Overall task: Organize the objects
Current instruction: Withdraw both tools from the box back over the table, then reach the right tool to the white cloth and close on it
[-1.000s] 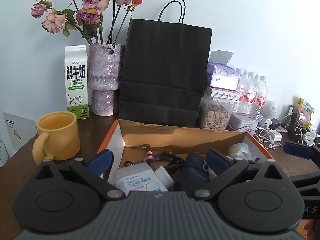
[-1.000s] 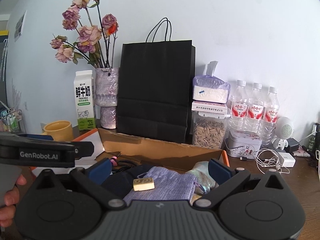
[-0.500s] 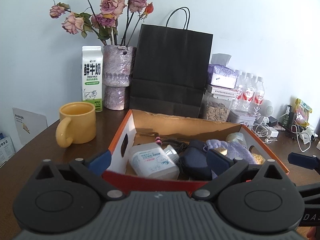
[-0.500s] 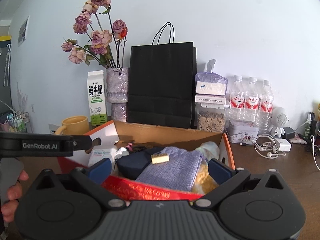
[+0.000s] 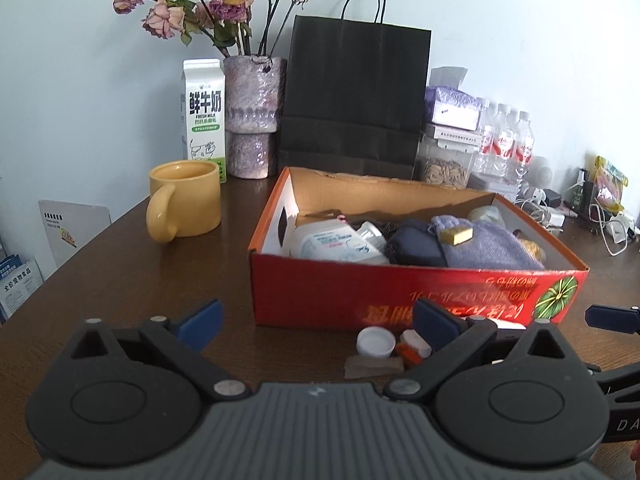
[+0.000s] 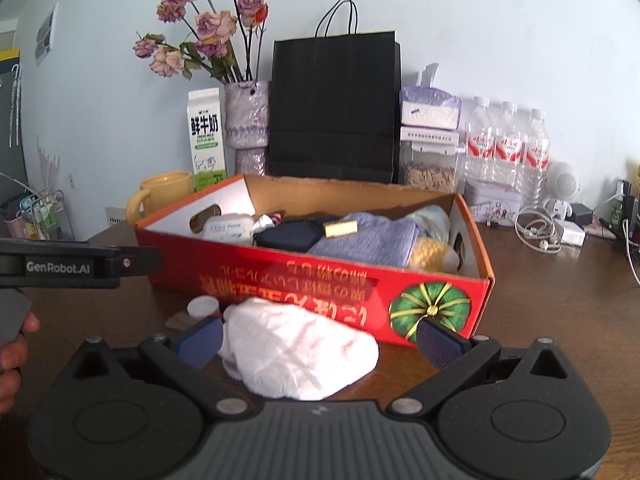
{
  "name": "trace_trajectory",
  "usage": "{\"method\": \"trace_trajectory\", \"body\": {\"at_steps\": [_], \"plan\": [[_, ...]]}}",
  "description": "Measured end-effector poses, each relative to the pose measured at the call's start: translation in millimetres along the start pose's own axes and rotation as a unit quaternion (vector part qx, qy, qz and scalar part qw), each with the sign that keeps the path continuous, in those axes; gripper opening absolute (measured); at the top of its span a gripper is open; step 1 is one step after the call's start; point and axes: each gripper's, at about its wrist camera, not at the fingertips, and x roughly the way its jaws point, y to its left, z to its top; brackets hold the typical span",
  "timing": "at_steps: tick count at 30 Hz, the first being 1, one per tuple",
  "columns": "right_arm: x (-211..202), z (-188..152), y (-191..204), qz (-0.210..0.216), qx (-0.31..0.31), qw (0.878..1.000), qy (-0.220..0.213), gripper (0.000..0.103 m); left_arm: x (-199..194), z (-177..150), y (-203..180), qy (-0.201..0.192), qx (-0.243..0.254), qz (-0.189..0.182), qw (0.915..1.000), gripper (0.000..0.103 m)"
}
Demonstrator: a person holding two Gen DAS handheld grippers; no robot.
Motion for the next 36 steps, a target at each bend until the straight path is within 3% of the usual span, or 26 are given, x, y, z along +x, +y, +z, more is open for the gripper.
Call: {"method": "trace_trajectory", "body": {"at_steps": [16, 24, 36], "plan": [[38, 3, 10, 0.025, 0.049, 0.996, 0.065, 0.103, 9, -6, 18, 0.025, -0.029, -0.022, 0.999, 0.103], [62, 8, 10, 0.008, 0.052, 0.995, 0.083, 0.103, 12, -7, 20, 0.035, -0.038, -0.028, 0.9983, 0.103], [64, 3, 3, 0.009, 0.064, 0.995, 0.076, 0.103, 12, -10, 19, 0.04, -0.039, -0.027, 0.9981, 0.103]]}}
